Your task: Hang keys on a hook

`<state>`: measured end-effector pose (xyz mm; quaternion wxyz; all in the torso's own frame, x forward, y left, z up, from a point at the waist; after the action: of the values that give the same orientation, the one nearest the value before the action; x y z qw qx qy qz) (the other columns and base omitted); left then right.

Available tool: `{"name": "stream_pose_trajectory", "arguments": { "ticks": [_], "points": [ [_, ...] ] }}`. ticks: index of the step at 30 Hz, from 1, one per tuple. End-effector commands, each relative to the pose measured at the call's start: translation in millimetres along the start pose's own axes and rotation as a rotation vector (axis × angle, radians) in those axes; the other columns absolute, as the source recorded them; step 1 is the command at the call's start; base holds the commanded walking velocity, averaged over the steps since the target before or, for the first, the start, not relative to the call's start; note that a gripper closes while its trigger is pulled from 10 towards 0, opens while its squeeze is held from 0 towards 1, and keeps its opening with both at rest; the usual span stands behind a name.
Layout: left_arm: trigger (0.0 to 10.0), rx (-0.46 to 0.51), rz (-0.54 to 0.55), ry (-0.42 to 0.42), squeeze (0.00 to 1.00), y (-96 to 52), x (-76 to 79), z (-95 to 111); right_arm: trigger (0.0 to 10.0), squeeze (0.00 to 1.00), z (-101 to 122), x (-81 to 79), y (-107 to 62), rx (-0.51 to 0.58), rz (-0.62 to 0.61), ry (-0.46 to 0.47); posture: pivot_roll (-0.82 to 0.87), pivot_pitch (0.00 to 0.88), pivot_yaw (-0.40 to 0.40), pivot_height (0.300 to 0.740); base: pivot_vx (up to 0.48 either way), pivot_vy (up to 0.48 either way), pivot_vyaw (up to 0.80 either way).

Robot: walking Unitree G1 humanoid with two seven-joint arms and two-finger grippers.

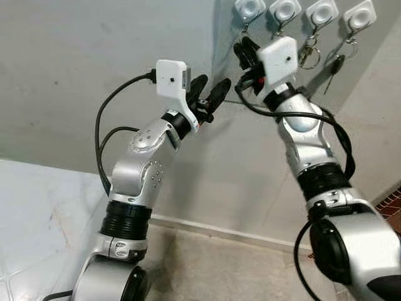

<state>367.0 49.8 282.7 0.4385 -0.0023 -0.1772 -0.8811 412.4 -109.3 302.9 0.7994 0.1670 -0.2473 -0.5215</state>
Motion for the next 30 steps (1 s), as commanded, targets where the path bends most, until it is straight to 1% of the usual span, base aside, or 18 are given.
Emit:
{"name": "stream_pose_trajectory", "arguments": {
  "ticks": [1, 5, 8, 11, 12, 14, 15, 17, 18, 20, 21, 22, 24, 25, 26, 27, 28, 30],
  "points": [
    [10.0, 0.008, 0.010, 0.012, 0.00, -1.9, 1.2, 3, 10.0, 1.00, -3, 5.7, -5.7, 0.021, -0.048, 0.092, 0.02, 0.156, -0.011, 0.740, 0.000, 0.000, 0.00],
    [10.0, 0.006, 0.010, 0.007, 0.00, -3.1, 1.7, 2, 10.0, 1.00, -7, 5.7, -11.1, 0.040, -0.069, 0.153, 0.03, 0.154, -0.011, 0.740, 0.000, 0.000, 0.00],
    [10.0, 0.006, 0.018, 0.007, 0.00, -3.8, 1.4, 0, 10.0, 1.00, -8, 5.8, -15.2, 0.062, -0.084, 0.220, 0.03, 0.152, -0.013, 0.740, 0.000, 0.000, 0.00],
    [10.0, 0.004, 0.032, 0.006, 0.00, -4.7, 0.5, -2, 10.0, 1.00, -9, 4.2, -18.0, 0.065, -0.079, 0.235, 0.03, 0.151, -0.014, 0.740, 0.000, 0.000, 0.00],
    [10.0, 0.003, 0.047, 0.009, 0.00, -6.3, -0.5, -5, 10.0, 1.00, -11, 3.3, -21.8, 0.072, -0.085, 0.249, 0.03, 0.148, -0.013, 0.740, 0.000, 0.000, 0.00],
    [10.0, -0.016, 0.094, -0.010, 0.00, -12.8, -4.7, -22, 10.0, 1.00, -18, -0.6, -37.7, 0.077, -0.104, 0.270, 0.03, 0.143, -0.012, 0.740, 0.000, 0.000, 0.00],
    [10.0, -0.018, 0.104, -0.010, 0.00, -14.4, -5.8, -25, 10.0, 1.00, -20, -1.3, -41.6, 0.071, -0.108, 0.272, 0.03, 0.143, -0.012, 0.740, 0.000, 0.000, 0.00],
    [10.0, -0.038, 0.139, -0.039, 0.00, -19.4, -9.5, -36, 10.0, 1.00, -28, -3.6, -53.8, 0.051, -0.124, 0.271, 0.03, 0.142, -0.009, 0.740, 0.000, 0.000, 0.00],
    [10.0, -0.038, 0.139, -0.039, 0.00, -19.4, -9.5, -36, 10.0, 1.00, -28, -3.6, -53.8, 0.051, -0.124, 0.271, 0.03, 0.142, -0.009, 0.740, 0.000, 0.000, 0.00],
    [10.0, -0.040, 0.156, -0.056, 0.00, -24.5, -11.6, -44, 10.0, 1.00, -36, -6.6, -64.6, 0.028, -0.131, 0.283, 0.03, 0.142, -0.009, 0.740, 0.000, 0.000, 0.00],
    [10.0, -0.046, 0.174, -0.044, 0.00, -29.8, -13.6, -52, 10.0, 1.00, -43, -8.5, -75.9, 0.003, -0.146, 0.286, 0.03, 0.143, -0.007, 0.740, 0.000, 0.000, 0.00],
    [10.0, -0.062, 0.205, -0.053, 0.00, -37.3, -17.6, -63, 10.0, 1.00, -54, -11.3, -91.7, -0.042, -0.166, 0.284, 0.03, 0.142, -0.004, 0.740, 0.000, 0.000, 0.00],
    [10.0, -0.077, 0.228, -0.071, 0.00, -44.0, -20.9, -72, 10.0, 1.00, -60, -14.1, -104.4, -0.077, -0.182, 0.292, 0.02, 0.142, 0.001, 0.740, 0.000, 0.000, 0.00],
    [10.0, -0.098, 0.246, -0.066, 0.00, -53.1, -23.3, -82, 10.0, 1.00, -67, -15.9, -120.4, -0.115, -0.214, 0.296, 0.02, 0.141, 0.004, 0.740, 0.000, 0.000, 0.00],
    [10.0, -0.098, 0.246, -0.066, 0.00, -53.1, -23.3, -82, 10.0, 1.00, -67, -15.9, -120.4, -0.115, -0.214, 0.296, 0.02, 0.141, 0.004, 0.740, 0.000, 0.000, 0.00],
    [10.0, -0.112, 0.255, -0.061, 0.00, -59.2, -25.2, -90, 10.0, 1.00, -72, -17.7, -130.5, -0.139, -0.232, 0.297, 0.01, 0.136, 0.011, 0.740, 0.000, 0.000, 0.00],
    [10.0, -0.115, 0.259, -0.060, 0.00, -60.8, -25.9, -91, 10.0, 1.00, -73, -18.5, -133.0, -0.146, -0.234, 0.299, 0.01, 0.136, 0.011, 0.740, 0.000, 0.000, 0.00],
    [10.0, -0.139, 0.276, -0.053, 0.00, -69.6, -29.4, -103, 10.0, 1.00, -81, -22.2, -150.9, -0.190, -0.259, 0.306, 0.01, 0.132, 0.016, 0.740, 0.000, 0.000, 0.00]
  ]
}}
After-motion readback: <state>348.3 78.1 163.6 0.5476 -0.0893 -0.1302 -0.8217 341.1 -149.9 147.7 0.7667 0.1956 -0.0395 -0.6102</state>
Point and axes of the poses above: a point about 5 cm out from each wrist's last joint towards the gripper, its own y axis pointing out of the wrist towards the gripper, its own z axis along the axis of the wrist's last joint, x = y × z, the point moved 2 cm from there along y, pointing out of the wrist towards the gripper, and after that the axes turned 2 degrees about -y, right-handed, at the moved point
